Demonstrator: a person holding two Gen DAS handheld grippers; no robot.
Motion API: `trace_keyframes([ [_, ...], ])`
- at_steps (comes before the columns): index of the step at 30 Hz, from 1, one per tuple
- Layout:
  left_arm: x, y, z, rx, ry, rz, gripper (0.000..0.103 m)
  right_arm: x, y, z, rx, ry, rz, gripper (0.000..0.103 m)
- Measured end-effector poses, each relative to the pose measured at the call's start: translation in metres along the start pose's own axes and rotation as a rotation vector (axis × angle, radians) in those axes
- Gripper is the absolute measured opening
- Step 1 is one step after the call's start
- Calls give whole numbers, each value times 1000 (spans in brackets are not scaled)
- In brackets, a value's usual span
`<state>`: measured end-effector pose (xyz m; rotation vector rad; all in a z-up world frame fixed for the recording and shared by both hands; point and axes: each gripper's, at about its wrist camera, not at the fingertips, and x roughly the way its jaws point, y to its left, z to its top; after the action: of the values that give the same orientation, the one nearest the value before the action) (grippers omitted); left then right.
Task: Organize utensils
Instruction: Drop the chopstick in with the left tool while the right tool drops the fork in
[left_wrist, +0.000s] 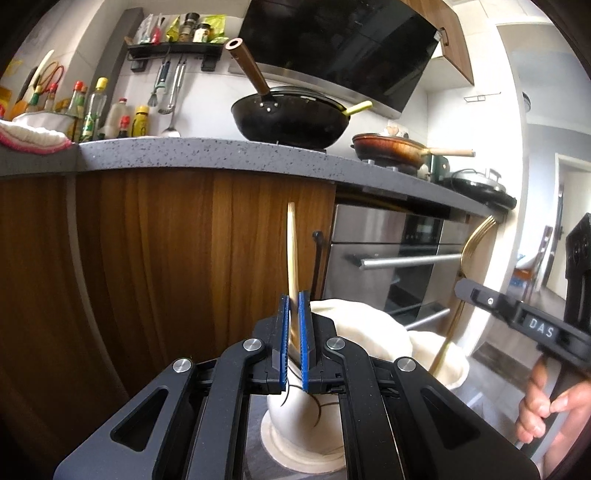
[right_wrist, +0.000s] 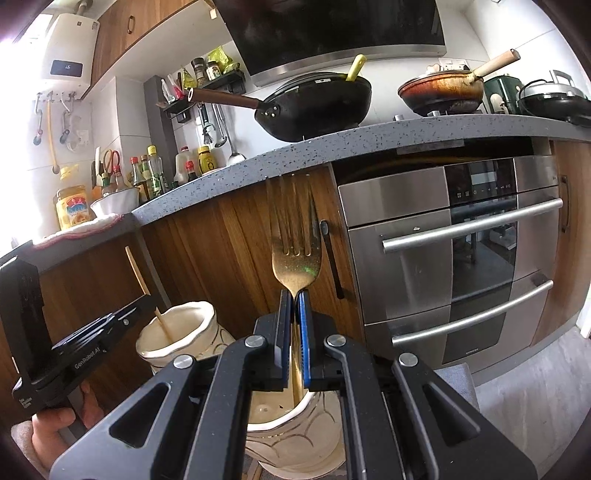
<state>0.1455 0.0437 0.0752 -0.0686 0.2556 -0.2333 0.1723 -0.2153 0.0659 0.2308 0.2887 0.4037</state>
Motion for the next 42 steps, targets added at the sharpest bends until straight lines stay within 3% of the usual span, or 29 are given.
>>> trace_keyframes([
  [10,-5,0,1,8,-20,18,23,1,-5,0,13,2,-28,4],
  [12,-6,0,0,3,-22,21,35,2,-6,-1,15,6,-33,4],
  [17,-8,0,0,4,-30,23,47,4,-6,-1,15,12,-42,5],
  [23,-6,0,-1,6,-18,23,52,7,-8,-2,18,22,-48,7],
  [29,-7,0,-1,4,-26,29,60,5,-9,-3,17,22,-42,16],
  [35,-17,-3,-5,10,-31,43,69,-3,-5,-6,-6,28,-51,38],
  [39,-33,-7,-14,16,-26,53,81,-19,-3,-9,-15,28,-63,61],
  [40,-37,-7,-17,13,-24,53,84,-24,-3,-10,-18,31,-68,70],
  [42,-47,-9,-26,1,-10,59,94,-36,-3,-14,-18,37,-71,83],
])
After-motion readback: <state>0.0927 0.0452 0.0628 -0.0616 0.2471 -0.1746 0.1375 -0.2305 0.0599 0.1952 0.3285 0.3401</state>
